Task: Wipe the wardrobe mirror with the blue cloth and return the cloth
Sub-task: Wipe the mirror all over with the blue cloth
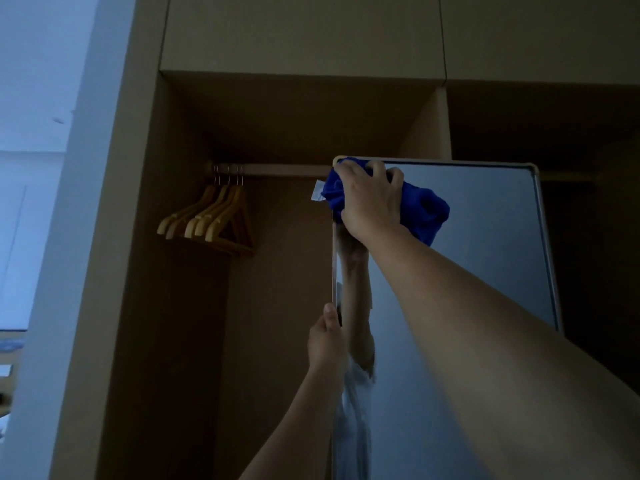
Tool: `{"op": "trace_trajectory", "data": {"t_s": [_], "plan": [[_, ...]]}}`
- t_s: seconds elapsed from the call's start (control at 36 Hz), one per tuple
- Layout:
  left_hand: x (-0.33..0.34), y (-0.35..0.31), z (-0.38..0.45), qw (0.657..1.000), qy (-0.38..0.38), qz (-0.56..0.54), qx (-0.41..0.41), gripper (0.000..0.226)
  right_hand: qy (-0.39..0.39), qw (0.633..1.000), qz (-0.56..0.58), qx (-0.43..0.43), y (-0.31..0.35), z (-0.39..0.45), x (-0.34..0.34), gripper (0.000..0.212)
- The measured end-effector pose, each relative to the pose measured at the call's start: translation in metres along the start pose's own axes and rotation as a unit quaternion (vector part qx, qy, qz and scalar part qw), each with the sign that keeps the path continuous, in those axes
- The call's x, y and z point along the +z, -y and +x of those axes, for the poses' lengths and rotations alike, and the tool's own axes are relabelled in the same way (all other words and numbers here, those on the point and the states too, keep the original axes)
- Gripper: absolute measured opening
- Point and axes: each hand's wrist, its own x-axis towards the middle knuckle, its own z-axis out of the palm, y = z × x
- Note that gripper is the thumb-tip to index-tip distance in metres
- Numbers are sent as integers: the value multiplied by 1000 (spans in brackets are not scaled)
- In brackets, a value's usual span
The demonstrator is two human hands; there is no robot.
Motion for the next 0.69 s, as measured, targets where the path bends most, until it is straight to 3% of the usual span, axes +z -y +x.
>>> {"op": "trace_trajectory", "data": {"t_s": [0.31,0.39,0.61,0.69], "plan": [[0,0,-4,1000,-4,-30,-4,59,-4,1000,-2,0,-2,5,4,62],[0,1,-2,1000,-2,-26,6,47,-22,999,11,28,-5,2,3,56],[0,0,-4,1000,-1,-27,-4,50,-7,996,27,82,-3,4,1,57],[3,4,-1,999,0,-42,-7,44,-8,997,54,49,8,5,4,60]]}}
